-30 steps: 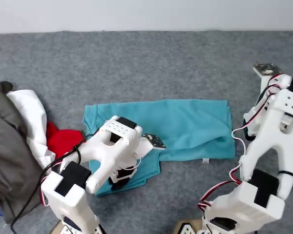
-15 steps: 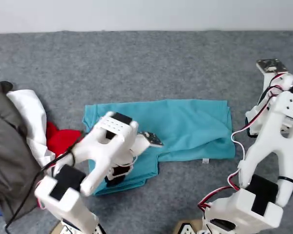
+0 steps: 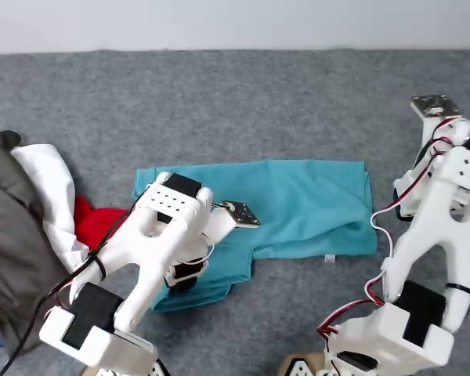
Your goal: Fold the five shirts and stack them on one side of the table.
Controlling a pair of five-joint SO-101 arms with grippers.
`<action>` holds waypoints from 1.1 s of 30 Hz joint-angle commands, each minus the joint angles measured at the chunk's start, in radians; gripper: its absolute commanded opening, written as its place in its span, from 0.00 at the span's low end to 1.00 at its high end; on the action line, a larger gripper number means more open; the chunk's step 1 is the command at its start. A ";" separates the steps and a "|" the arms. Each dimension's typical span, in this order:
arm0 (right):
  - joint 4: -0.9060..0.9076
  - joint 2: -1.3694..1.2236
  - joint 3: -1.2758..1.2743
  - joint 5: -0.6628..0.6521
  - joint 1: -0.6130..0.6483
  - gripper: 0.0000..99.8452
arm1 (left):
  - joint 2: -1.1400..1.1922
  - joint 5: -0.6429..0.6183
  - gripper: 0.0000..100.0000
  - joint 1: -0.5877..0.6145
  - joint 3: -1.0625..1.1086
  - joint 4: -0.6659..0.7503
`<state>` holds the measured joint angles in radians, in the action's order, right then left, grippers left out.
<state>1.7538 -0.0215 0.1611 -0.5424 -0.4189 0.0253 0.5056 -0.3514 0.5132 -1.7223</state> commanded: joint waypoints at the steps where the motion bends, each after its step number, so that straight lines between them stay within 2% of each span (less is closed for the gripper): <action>1: 0.044 0.058 0.011 0.003 -0.005 0.01 | -0.049 0.005 0.12 0.000 -0.018 0.020; 12: 0.044 0.059 0.011 0.003 -0.005 0.01 | -0.049 0.005 0.08 -0.002 0.056 0.069; 16: 0.044 0.059 0.011 0.003 -0.005 0.01 | -0.051 -0.014 0.13 -0.003 0.087 0.103; 24: 0.044 0.059 0.011 0.003 -0.005 0.01 | -0.049 -0.132 0.16 -0.181 0.156 0.229; 28: 0.044 0.059 0.011 0.003 -0.007 0.01 | -0.049 -0.152 0.16 -0.166 0.180 0.261; 33: 0.044 0.059 0.011 0.003 -0.005 0.01 | -0.049 -0.143 0.16 -0.078 0.179 0.261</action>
<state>1.7553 -0.0215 0.1611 -0.5424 -0.4189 0.0207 0.3659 -0.4664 0.6958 -1.4753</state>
